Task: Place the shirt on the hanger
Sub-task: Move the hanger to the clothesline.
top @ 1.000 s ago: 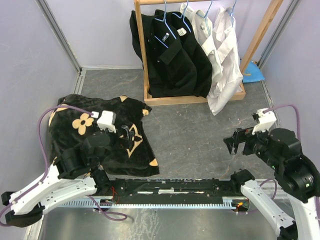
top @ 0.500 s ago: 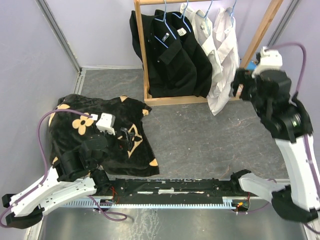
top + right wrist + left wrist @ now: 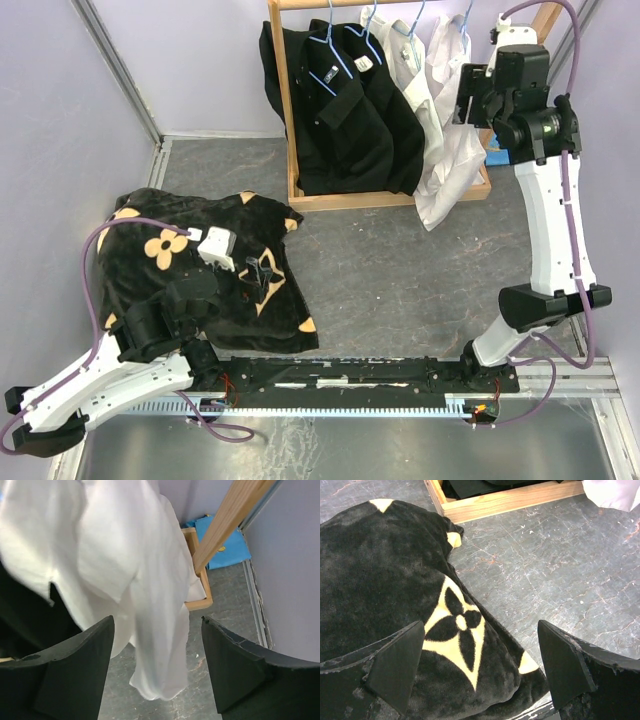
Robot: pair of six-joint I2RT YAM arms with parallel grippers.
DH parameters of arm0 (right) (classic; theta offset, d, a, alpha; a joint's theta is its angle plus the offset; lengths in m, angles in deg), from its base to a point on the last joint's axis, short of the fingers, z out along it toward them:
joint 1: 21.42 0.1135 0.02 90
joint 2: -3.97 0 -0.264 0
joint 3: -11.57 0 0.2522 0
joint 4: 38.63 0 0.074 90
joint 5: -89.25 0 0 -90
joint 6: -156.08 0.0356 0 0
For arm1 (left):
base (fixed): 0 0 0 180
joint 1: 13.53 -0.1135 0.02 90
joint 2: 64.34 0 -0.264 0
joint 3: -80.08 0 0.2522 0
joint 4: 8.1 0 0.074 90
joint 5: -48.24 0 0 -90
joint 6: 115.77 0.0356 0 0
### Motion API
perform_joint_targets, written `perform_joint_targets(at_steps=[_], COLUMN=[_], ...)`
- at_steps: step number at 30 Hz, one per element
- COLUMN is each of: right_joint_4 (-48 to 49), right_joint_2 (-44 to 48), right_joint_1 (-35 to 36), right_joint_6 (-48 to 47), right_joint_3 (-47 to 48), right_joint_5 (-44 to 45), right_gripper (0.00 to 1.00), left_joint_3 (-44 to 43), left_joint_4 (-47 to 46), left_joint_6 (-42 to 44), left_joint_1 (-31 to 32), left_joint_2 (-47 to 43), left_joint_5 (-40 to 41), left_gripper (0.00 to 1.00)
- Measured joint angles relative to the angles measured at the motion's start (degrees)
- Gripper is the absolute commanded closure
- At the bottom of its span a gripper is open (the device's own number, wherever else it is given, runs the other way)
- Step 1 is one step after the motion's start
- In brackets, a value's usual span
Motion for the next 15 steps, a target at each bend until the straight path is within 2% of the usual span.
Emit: perform_joint_targets(at_steps=[3,5,9,12,15], right_joint_4=[-0.5,-0.5,0.0,1.7,5.1], right_joint_2=[-1.2,-1.7,-2.4,-2.6,-1.5], right_joint_1=[-3.2,-4.7,-6.5,-7.4,-8.5], right_joint_6=[-0.7,-1.5,-3.8,-6.6,-11.3], right_joint_3=[0.4,0.4,0.3,-0.5,-3.9], right_joint_5=[-3.8,-6.9,-13.2,-16.2,-19.0], right_gripper=[0.35,0.51,0.75,0.87,0.89], left_joint_3=[0.0,0.0,0.0,0.0,0.0], left_joint_4=[0.0,0.0,-0.2,-0.3,-0.4], left_joint_6=[0.1,0.5,1.4,1.9,1.9], left_joint_1=[0.0,0.0,0.0,0.0,0.0], left_joint_2=[0.2,0.4,1.1,1.4,1.4], left_joint_5=[-0.9,-1.1,-2.2,-2.4,-2.4], left_gripper=[0.01,0.01,0.00,0.01,0.00])
